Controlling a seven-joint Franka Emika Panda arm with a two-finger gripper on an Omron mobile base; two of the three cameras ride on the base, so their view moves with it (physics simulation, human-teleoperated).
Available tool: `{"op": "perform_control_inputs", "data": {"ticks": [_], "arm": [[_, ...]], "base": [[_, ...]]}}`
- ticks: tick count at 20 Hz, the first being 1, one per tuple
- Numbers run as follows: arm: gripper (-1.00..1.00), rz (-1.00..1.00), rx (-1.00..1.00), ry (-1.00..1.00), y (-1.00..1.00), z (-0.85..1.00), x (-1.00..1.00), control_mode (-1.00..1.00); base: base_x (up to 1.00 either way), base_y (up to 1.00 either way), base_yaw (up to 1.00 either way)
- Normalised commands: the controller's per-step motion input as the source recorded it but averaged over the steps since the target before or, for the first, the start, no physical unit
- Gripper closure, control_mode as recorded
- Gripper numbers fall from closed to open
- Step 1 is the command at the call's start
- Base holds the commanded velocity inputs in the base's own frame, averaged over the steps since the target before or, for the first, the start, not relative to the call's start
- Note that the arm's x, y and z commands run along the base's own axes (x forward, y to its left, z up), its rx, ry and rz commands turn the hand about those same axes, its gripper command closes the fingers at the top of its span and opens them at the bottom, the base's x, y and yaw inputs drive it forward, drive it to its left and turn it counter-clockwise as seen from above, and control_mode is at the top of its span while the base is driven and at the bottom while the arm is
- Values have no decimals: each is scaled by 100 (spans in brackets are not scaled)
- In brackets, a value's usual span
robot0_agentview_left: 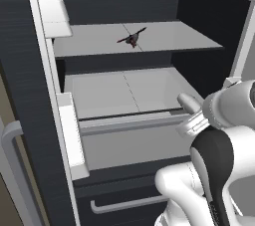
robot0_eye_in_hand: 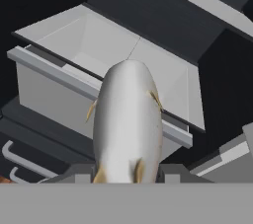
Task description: Gather the onion and garlic from the fridge and place them on a tray on the dining counter. Then gather the fishs from the fridge and place them on the other tray.
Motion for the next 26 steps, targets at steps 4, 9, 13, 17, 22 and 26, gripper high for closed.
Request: {"op": "perform_control_inputs", "data": {"ticks": [4, 9, 13, 17, 22, 26], "arm": [[100, 0, 0, 1, 1, -9, -28, -100], [100, 0, 0, 0, 0, 0, 0, -100], [100, 0, 0, 0, 0, 0, -1, -100], [100, 0, 0, 0, 0, 0, 0, 100], [100, 0, 0, 0, 0, 0, 0, 100], [100, 0, 0, 0, 0, 0, 0, 100]], "base": [[0, 0, 0], [0, 0, 0], [0, 0, 0], [-33, 0, 0], [-89, 11, -18], [-81, 38, -35]]}}
